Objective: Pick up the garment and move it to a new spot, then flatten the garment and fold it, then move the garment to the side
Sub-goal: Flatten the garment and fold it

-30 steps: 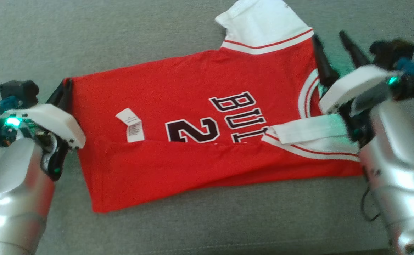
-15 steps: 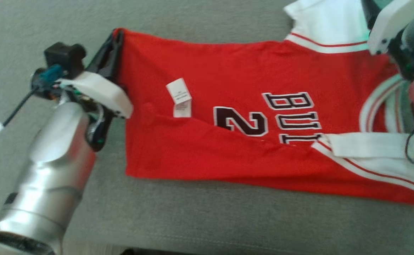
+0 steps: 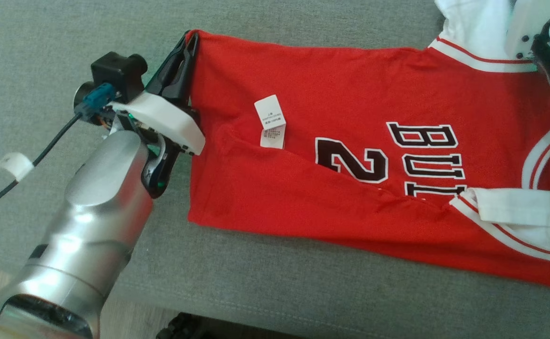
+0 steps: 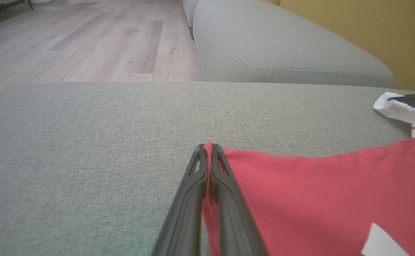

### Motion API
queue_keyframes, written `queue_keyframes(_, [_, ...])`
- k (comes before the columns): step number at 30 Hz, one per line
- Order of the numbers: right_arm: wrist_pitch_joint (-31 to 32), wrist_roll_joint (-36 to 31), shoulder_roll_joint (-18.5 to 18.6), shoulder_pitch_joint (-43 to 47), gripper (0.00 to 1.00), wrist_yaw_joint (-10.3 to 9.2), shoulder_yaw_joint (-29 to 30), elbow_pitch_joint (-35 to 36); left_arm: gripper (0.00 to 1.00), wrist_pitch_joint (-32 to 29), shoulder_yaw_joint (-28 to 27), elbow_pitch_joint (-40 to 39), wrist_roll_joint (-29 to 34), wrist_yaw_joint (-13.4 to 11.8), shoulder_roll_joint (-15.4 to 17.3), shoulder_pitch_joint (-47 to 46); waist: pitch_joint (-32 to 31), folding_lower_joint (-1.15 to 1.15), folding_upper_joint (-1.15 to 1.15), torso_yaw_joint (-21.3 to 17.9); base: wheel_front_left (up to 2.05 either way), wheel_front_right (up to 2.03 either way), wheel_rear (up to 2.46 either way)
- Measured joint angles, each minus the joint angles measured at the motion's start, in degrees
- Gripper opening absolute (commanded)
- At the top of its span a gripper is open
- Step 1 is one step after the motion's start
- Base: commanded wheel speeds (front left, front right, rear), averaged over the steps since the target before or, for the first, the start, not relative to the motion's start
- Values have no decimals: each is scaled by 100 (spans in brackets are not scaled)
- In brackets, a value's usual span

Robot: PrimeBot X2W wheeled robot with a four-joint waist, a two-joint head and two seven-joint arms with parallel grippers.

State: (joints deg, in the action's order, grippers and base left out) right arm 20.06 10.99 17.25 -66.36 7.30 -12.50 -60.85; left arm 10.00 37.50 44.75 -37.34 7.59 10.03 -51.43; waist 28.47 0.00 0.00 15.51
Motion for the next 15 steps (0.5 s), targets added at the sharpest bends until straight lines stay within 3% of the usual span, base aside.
queue_keyframes(1, [-63, -1, -2, -5, 0, 0, 9, -31, 0, 45, 19, 23, -25, 0, 0, -5, -5, 0, 0, -4, 0, 0, 0])
queue_keyframes(5, [-542, -53, -7, -4, 0, 0, 101, -105, 0, 191, 59, 135, -83, 0, 14, -29, 0, 1, 0, -61, 0, 0, 0])
queue_keyframes(8, [-1454, -287, 11, -16, 0, 0, 409, -94, 0, 372, -26, 158, -85, -24, 34, -96, -29, 0, 0, -163, 0, 0, 0])
queue_keyframes(15, [-2614, -571, -64, -233, 0, 0, 868, -145, 0, 470, -733, -466, 455, -460, 220, -221, -183, 0, 0, -489, 0, 0, 0])
